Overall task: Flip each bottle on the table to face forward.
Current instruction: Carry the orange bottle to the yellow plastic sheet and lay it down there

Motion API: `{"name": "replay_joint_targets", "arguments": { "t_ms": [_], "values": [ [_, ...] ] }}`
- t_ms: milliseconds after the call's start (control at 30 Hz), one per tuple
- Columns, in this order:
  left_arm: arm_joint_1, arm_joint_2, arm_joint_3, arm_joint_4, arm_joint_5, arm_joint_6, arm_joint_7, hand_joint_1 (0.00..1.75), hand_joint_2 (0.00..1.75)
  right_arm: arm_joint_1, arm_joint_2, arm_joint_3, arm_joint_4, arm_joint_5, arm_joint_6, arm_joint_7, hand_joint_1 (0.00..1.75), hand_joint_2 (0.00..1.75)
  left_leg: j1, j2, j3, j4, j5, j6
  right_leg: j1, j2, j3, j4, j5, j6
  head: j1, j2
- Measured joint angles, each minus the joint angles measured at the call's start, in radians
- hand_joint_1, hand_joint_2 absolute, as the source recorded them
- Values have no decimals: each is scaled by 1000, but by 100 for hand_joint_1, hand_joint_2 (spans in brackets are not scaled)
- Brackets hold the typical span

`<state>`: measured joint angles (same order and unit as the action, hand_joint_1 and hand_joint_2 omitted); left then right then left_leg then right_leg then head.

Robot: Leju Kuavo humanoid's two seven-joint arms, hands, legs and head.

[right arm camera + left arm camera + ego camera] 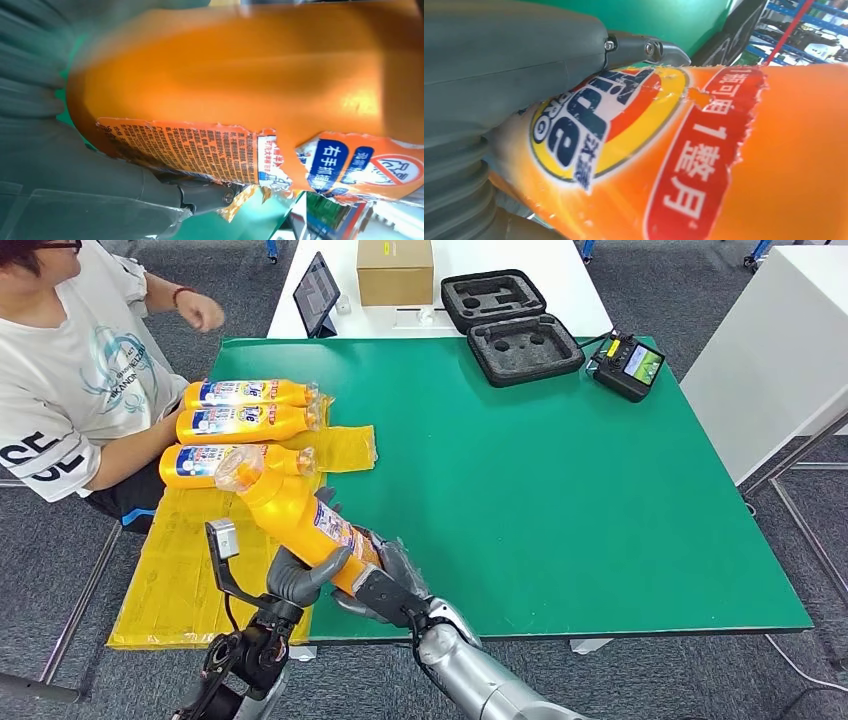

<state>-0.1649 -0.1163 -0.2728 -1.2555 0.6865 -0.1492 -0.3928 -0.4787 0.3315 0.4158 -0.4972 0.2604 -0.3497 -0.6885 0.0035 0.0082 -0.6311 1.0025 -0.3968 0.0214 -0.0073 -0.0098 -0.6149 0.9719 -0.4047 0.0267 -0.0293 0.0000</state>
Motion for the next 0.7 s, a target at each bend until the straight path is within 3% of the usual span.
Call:
{"name": "replay_joint_targets", "arguments": {
  "t_ms": [133,167,267,300,667,700],
  "values": [
    [17,4,2,-31,-14,5,-2,0,175,-12,1,0,6,21,10,22,175,175,0,0,0,0,0,0,0,0,0,0,0,0,0,0],
    [18,4,3,-34,-16,6,-2,24,175,-15,3,0,8,35,15,29,175,175,0,0,0,0,0,0,0,0,0,0,0,0,0,0],
    [19,4,5,-35,-21,9,-1,155,175,-20,10,7,15,75,27,50,175,175,0,0,0,0,0,0,0,0,0,0,0,0,0,0],
    [19,4,6,-35,-24,10,-2,175,175,-22,12,11,17,83,29,57,175,175,0,0,0,0,0,0,0,0,0,0,0,0,0,0],
    [4,5,0,-15,-72,14,-24,175,175,-51,14,86,19,39,16,105,175,175,0,1,0,0,0,0,0,0,-1,0,0,0,0,0],
    [-2,5,0,-10,-74,20,-27,175,175,-56,14,93,19,36,14,110,133,175,0,0,0,0,0,0,0,0,-1,0,0,0,0,0]
  ]
}}
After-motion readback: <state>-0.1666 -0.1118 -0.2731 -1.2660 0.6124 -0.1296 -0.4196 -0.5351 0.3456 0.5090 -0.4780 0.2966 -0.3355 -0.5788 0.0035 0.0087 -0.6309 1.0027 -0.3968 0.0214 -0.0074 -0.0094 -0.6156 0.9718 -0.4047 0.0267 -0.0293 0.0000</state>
